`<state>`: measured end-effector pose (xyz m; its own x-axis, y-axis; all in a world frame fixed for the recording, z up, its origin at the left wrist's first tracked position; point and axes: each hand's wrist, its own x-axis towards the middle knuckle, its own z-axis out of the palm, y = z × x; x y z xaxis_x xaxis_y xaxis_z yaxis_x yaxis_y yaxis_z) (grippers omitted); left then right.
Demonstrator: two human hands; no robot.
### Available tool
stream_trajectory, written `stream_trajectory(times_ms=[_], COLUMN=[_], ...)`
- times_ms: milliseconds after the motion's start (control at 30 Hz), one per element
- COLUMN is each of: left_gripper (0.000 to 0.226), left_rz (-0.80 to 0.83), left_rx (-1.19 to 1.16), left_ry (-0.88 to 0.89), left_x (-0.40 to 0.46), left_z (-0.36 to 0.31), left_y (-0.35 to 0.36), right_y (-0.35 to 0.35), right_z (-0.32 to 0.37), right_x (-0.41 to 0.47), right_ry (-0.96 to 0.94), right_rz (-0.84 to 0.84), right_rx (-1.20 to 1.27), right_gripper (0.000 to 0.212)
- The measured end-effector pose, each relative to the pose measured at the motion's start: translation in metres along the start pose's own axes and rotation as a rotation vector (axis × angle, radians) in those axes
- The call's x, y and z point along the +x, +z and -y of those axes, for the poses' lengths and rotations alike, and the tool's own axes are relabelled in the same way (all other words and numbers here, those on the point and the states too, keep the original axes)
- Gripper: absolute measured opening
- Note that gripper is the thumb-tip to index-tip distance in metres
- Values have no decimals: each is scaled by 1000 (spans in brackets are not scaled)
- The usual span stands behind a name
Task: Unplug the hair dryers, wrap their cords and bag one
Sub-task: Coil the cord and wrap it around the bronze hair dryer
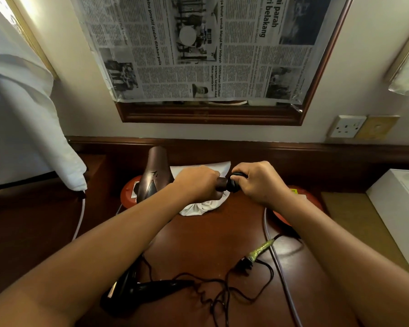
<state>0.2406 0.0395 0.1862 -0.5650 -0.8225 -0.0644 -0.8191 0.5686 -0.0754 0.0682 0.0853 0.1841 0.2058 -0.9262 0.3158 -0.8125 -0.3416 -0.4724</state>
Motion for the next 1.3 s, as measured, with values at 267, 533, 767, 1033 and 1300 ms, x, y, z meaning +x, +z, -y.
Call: stream_trajectory(times_ms=[267,533,767,1033,1300], left_gripper=[27,25,27,32,29], left_rz=[-5,-7,-12,-30,-21], left_rx=[-65,-113,-190,-246,-271], left_ry=[-67,-67,-30,-22,16], left_x=[10,11,11,8,-1], left_z=[3,2,-3,-4,-7], left_y=[-5,-9,-13,-18,-24], right_y=[20,35,45,45,41], right_z=[22,25,16,-4,-25], right_x=[-36,-55,-63,-57,-48], right_ry=[241,378,605,642,560], right_rz=[-55,-134,74,216,261], right_rx=[330,744,1165,1271,1301], right_gripper=[36,22,33,39,26])
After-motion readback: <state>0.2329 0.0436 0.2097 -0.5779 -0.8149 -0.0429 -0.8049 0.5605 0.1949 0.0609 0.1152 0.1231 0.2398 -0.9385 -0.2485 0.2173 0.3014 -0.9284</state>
